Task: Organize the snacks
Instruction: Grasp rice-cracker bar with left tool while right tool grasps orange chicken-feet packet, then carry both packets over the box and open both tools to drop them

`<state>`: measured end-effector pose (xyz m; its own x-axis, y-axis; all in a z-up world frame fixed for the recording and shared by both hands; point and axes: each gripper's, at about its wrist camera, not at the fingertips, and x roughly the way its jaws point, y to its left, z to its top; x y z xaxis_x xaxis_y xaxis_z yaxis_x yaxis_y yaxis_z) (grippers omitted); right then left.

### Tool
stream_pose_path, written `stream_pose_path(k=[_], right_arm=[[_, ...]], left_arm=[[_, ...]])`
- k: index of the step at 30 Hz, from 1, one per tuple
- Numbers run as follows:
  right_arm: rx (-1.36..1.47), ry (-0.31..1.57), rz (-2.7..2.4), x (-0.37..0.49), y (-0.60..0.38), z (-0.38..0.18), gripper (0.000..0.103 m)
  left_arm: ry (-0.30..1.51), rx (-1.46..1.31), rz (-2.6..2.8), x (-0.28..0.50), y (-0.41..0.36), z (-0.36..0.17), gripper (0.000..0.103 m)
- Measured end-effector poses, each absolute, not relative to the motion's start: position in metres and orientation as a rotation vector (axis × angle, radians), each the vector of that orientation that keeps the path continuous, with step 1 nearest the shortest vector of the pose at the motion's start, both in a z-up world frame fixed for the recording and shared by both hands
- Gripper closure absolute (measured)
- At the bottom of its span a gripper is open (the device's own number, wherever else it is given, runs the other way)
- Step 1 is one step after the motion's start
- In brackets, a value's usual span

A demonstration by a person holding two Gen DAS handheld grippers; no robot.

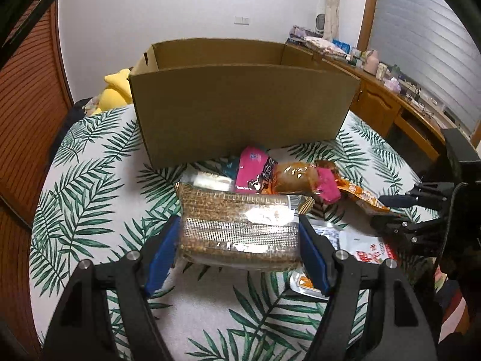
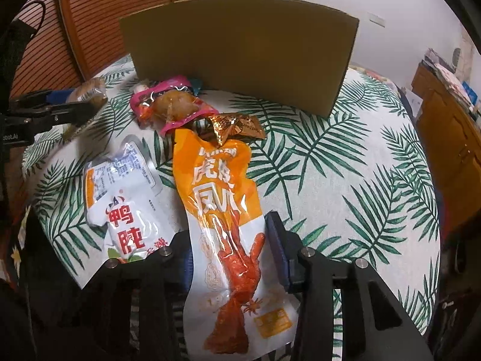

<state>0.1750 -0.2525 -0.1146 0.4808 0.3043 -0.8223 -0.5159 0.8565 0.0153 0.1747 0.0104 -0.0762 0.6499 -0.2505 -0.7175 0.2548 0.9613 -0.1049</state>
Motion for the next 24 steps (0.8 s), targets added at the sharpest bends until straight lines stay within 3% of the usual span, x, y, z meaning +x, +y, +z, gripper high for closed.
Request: stream_pose_path(k=[14, 24], right_arm=[[-0.138, 0.840, 0.519, 0.154, -0.283, -0.081, 0.063], [-0.125, 0.703, 0.515, 0.174, -0.305, -0.027, 0.063]], left_arm=[[0.737, -0.005, -0.255, 0.168, 0.001, -0.050, 0.029], [0.644, -0.013, -0.236, 0.193, -0.010, -0.006, 0.029]])
